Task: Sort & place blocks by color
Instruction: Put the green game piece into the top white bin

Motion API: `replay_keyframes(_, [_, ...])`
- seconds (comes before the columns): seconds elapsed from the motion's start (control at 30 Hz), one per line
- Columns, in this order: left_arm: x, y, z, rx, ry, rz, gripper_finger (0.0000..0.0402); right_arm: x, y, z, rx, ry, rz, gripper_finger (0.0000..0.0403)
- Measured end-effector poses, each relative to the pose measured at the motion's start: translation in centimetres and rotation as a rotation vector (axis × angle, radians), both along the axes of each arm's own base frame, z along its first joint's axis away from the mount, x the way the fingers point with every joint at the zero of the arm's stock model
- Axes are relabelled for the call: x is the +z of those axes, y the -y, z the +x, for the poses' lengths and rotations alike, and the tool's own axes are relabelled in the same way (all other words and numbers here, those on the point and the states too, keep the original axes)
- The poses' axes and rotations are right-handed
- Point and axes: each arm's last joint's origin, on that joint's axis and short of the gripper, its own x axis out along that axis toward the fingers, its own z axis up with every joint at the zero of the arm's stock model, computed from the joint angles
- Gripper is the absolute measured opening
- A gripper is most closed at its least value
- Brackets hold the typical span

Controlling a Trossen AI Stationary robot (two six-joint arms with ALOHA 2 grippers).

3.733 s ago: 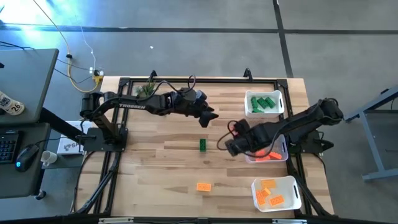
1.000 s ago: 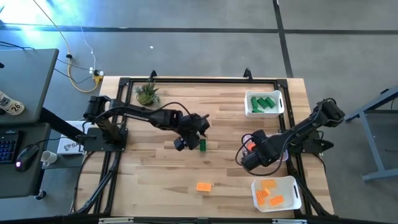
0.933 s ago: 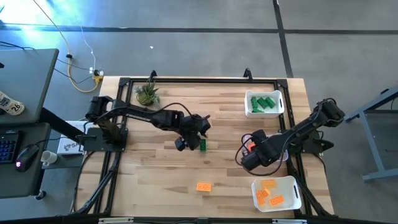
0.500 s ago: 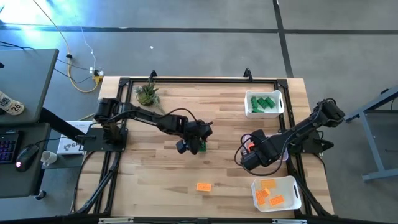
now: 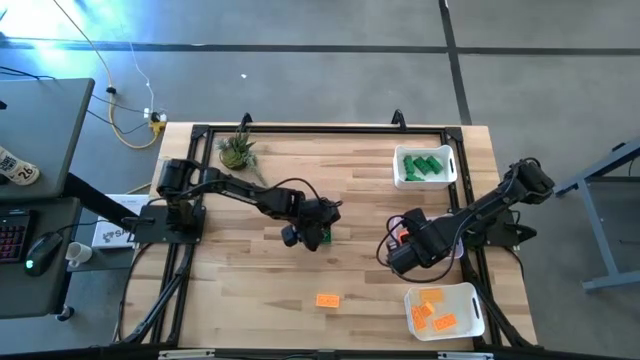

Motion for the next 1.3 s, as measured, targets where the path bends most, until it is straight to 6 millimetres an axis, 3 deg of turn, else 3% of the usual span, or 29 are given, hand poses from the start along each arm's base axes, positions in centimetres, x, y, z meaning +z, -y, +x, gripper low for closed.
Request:
replay_keyframes(0.3, [-1.1, 0.3, 0.3, -0.029, -0.026, 0.087, 0.0216, 0.0, 0.0, 0.2, 0.008, 0.031, -0.025, 0.0114])
replay_keyframes(0.67, [-0.9, 0.3, 0.6, -0.058, 0.014, 0.124, 0.0216, 0.0, 0.0, 0.2, 0.009, 0.036, -0.022, 0.0114])
replay_keyframes(0.8, [-1.9, 0.3, 0.7, -0.064, -0.017, 0.125, 0.0216, 0.0, 0.0, 0.2, 0.009, 0.037, -0.021, 0.0114])
replay_keyframes(1.3, [-2.9, 0.6, 0.9, 0.023, -0.041, 0.129, 0.0201, 0.0, 0.0, 0.3, 0.035, 0.038, -0.033, 0.0114])
